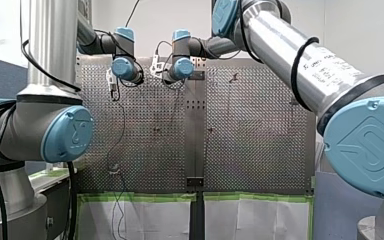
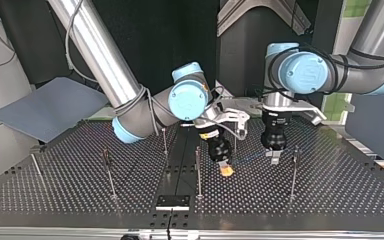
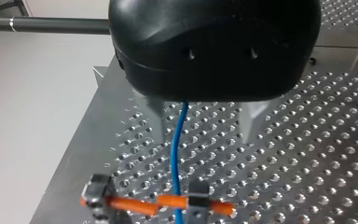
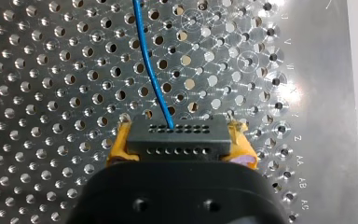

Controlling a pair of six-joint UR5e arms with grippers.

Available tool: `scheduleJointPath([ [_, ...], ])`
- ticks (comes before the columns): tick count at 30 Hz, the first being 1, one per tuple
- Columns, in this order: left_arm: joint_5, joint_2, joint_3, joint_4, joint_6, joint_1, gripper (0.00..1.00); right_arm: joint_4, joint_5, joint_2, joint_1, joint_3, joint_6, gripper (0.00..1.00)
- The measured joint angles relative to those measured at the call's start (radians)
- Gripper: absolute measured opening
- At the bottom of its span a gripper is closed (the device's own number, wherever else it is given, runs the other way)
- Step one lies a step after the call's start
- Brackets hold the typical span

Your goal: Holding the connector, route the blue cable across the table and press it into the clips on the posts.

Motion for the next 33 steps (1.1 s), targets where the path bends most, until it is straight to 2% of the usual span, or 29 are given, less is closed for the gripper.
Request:
scheduleJointPath([
  [9,-0.065,0.000,-0.012,-0.028,0.024,-0.011,0.00,0.001,0.000,0.000,0.000,0.015,0.000,0.00],
  [20,-0.153,0.006,-0.096,-0.029,0.056,-0.026,0.00,0.003,0.000,-0.001,0.005,0.078,-0.004,0.00],
  [30,-0.166,0.006,-0.180,0.041,0.057,-0.045,0.00,0.000,0.002,-0.022,-0.003,0.162,-0.009,0.00],
  [33,-0.164,0.006,-0.207,0.056,0.055,-0.051,0.00,0.000,0.002,-0.027,-0.003,0.190,-0.016,0.00],
])
